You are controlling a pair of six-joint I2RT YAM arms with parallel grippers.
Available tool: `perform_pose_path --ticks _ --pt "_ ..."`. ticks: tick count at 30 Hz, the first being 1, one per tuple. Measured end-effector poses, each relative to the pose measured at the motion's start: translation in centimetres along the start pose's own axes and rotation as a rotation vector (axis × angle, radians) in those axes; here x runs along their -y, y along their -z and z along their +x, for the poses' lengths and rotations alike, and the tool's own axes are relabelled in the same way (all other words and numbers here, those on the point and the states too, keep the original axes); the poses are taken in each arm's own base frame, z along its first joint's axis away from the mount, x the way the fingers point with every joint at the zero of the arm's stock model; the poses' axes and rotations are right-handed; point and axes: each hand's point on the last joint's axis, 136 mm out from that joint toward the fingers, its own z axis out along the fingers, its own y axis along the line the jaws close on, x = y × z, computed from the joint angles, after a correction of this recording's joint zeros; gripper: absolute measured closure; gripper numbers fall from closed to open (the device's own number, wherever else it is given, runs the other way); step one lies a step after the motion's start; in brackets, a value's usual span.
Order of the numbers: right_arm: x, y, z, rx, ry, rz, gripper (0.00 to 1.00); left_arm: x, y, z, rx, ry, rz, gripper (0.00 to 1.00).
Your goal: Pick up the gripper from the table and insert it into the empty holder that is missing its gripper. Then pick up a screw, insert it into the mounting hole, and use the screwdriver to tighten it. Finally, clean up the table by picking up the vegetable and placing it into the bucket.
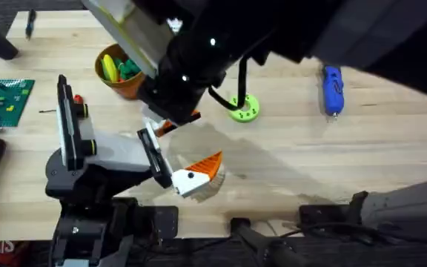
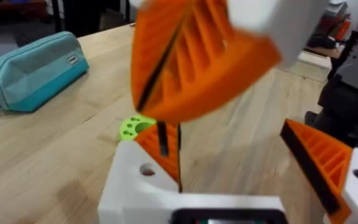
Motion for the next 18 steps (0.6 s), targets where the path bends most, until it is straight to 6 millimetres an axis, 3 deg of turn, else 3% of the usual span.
perform_pose_path --ticks 4,18 --pt "-0.04 -0.55 0.72 -0.023 -0.008 -0.006 0.990 0.00 0.00 0.00 0.000 0.000 0.000 0.017" --pt "0.31 -1.04 -0.22 0.009 -0.003 0.009 0.990 0.00 0.00 0.00 0.000 0.000 0.000 0.017"
